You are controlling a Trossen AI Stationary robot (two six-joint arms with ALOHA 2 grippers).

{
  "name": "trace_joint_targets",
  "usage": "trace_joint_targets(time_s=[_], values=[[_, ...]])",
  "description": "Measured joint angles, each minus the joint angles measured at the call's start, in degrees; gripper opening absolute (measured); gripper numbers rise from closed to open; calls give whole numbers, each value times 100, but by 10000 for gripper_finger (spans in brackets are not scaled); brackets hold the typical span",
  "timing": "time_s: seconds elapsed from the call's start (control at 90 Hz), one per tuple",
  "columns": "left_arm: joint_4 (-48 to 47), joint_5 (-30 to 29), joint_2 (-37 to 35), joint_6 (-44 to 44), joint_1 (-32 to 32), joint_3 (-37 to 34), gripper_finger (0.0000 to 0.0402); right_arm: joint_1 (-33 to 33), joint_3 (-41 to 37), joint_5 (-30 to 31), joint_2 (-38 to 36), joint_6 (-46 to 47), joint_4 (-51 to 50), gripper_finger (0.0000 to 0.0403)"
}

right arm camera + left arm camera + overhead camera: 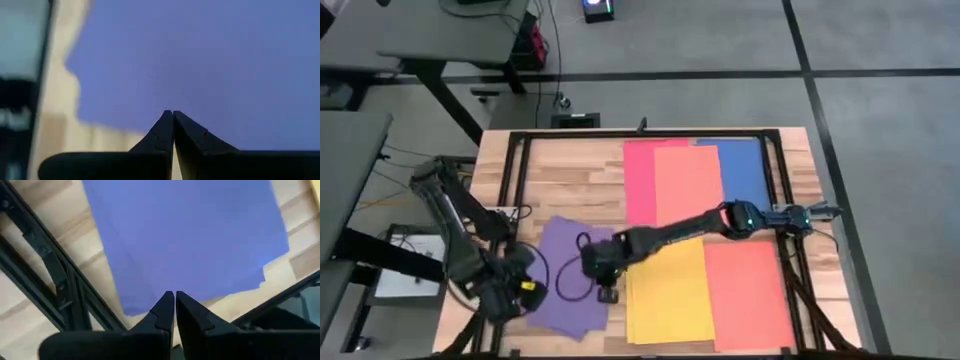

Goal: Organize paper
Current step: Stack the purple paper on top of the purple paper

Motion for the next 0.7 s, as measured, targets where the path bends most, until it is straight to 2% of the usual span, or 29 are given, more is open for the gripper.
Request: trace_joint_targets(time_s=[0.122, 0.244, 0.344, 0.556, 0.7], values=[[951, 137, -510, 357, 61, -802, 0, 130, -30, 64, 448, 1271, 590, 0], [1569, 135, -774, 605, 60, -1347, 0, 212, -4, 225, 467, 1653, 869, 0], [1694, 179, -834, 874, 27, -1560, 0, 273, -15, 311, 491, 1490, 484, 0], [1502, 393, -819, 1237, -98, -1591, 0, 253, 15, 199, 432, 308, -705, 0], [1280, 393, -706, 1226, -122, -1591, 0, 207, 11, 30, 408, 266, -777, 0]])
